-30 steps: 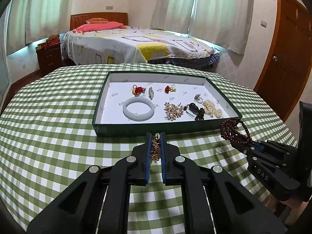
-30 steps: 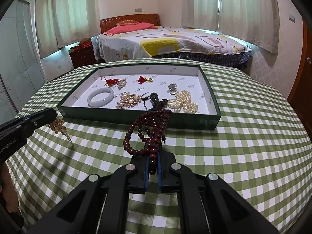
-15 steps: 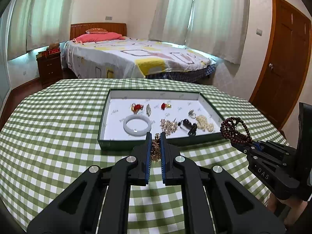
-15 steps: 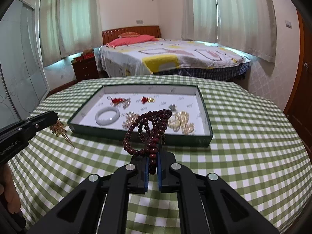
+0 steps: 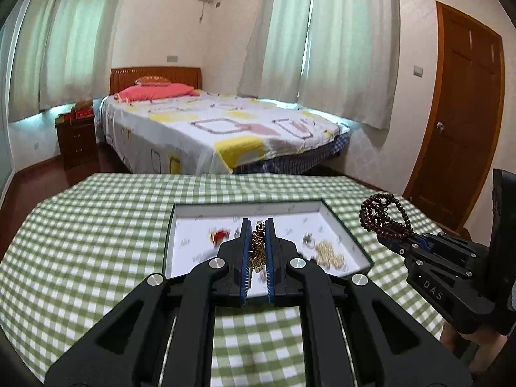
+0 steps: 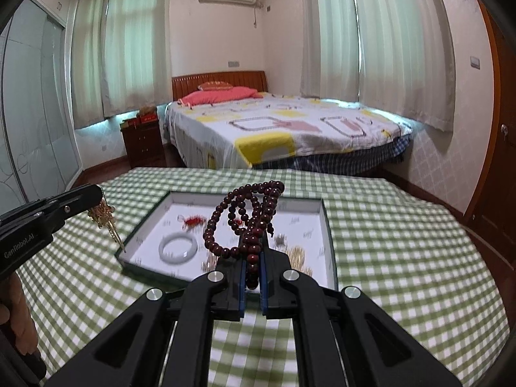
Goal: Organize jewelry
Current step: 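Lift the gold chain and bead bracelet and carry them over the tray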
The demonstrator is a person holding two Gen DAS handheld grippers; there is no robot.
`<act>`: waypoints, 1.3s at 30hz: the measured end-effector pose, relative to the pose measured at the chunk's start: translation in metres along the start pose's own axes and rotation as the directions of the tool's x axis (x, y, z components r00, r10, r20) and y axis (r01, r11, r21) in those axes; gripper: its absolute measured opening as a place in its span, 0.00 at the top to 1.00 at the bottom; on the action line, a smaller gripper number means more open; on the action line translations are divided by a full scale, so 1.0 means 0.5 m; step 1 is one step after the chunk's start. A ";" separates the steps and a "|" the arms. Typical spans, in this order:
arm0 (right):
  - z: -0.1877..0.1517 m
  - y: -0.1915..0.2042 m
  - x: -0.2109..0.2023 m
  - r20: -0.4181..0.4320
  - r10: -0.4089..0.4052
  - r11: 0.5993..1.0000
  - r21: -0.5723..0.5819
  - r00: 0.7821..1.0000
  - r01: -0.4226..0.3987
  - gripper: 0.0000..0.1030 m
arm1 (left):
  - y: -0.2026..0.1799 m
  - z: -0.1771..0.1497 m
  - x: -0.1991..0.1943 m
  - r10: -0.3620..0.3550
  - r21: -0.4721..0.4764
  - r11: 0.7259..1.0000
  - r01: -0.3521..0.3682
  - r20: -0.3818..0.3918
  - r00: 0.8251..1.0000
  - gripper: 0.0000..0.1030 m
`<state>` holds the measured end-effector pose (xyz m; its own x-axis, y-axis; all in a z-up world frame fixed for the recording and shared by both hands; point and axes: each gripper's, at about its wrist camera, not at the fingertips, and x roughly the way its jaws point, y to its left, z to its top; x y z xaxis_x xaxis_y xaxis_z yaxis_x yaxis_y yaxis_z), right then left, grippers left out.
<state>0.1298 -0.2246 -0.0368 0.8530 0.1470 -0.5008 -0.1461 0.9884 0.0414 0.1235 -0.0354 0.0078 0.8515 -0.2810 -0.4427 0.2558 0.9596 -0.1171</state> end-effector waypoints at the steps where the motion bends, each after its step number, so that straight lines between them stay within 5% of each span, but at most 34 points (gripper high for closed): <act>1: 0.010 -0.001 0.002 0.010 -0.002 1.000 -0.004 1.000 0.002 0.94 | -0.004 0.010 0.005 -0.002 0.005 1.000 0.002 0.010 1.000 0.92; 18: 0.099 -0.027 0.100 0.091 -0.004 0.999 -0.031 0.996 0.007 0.94 | -0.048 0.109 0.137 -0.032 0.038 0.999 0.029 0.082 0.996 0.92; 29: 0.075 -0.064 0.222 0.005 -0.009 1.000 -0.021 1.000 0.010 0.94 | -0.040 0.063 0.313 0.004 0.020 1.000 -0.003 -0.052 0.999 0.92; 39: 0.048 -0.087 0.320 -0.110 -0.013 1.000 -0.014 0.994 0.012 0.94 | -0.018 0.013 0.444 0.056 0.003 0.998 -0.057 -0.218 0.974 0.92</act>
<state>0.2846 -0.2434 -0.0977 0.7948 0.1289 -0.5930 -0.1432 0.9894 0.0232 0.3130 -0.1065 -0.0835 0.7440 -0.2170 -0.6320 0.2086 0.9740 -0.0888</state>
